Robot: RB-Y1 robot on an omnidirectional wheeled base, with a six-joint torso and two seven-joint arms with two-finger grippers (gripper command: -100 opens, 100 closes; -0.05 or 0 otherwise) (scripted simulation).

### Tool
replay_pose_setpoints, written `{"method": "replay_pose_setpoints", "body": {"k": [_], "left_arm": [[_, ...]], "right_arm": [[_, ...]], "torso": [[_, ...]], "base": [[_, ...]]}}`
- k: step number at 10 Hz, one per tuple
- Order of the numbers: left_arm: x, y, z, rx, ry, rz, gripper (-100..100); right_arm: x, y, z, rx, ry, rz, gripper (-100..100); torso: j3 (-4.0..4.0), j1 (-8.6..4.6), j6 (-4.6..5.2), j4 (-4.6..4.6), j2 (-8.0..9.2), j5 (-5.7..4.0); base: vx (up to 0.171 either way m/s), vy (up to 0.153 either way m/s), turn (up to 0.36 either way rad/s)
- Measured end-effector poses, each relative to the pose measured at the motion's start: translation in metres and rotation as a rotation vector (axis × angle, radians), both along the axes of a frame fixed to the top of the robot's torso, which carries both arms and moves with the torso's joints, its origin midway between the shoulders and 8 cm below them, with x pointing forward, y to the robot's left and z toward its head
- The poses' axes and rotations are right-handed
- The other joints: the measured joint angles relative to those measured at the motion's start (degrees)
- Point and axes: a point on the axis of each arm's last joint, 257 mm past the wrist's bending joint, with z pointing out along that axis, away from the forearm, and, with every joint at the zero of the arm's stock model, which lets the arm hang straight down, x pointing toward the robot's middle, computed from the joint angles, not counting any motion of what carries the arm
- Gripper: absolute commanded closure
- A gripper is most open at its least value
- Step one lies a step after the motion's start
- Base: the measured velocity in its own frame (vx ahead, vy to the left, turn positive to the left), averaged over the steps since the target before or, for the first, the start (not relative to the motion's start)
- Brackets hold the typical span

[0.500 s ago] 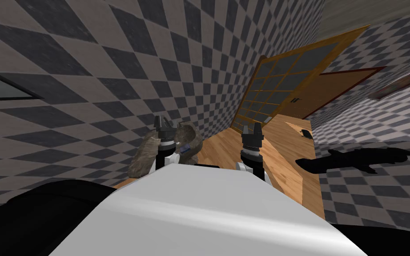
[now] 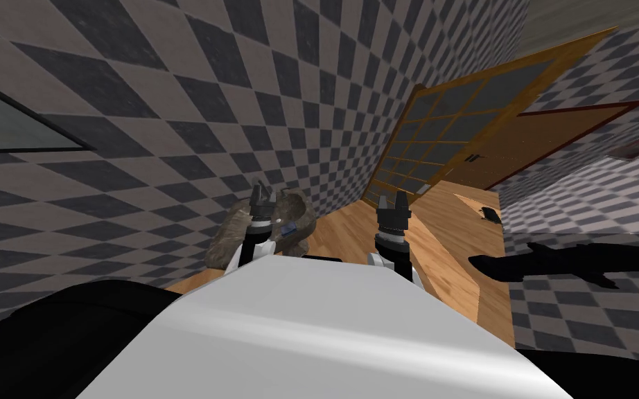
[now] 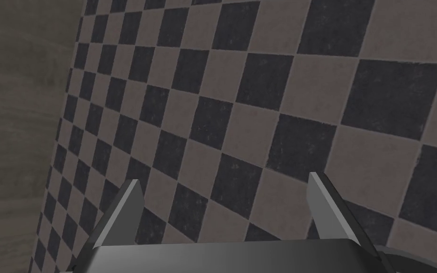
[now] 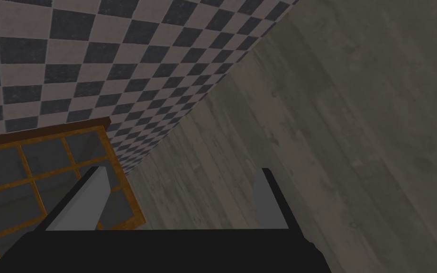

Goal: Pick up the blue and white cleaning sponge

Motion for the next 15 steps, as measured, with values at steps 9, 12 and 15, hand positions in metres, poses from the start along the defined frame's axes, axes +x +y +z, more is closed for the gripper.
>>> {"method": "replay_pose_setpoints", "body": {"k": [9, 12, 15], "left_arm": [[0.03, 0.07, -0.097, 0.082, 0.303, 0.188, -100], [0.033, 0.093, -0.127, 0.089, 0.384, 0.24, -100], [0.038, 0.114, -0.159, 0.094, 0.473, 0.292, -100]], "right_arm": [[0.0, 0.0, 0.0, 0.0, 0.0, 0.0, 0], [0.0, 0.0, 0.0, 0.0, 0.0, 0.0, 0], [0.0, 0.0, 0.0, 0.0, 0.0, 0.0, 0]], "torso": [[0.02, -0.06, 0.02, 0.01, 0.02, -0.03], [-0.01, -0.07, 0.03, 0.0, -0.03, -0.03], [0.03, -0.15, 0.03, 0.02, 0.05, -0.05]], "base": [[-0.032, -0.098, 0.13], [-0.029, -0.091, 0.093], [-0.051, -0.109, 0.111]]}}
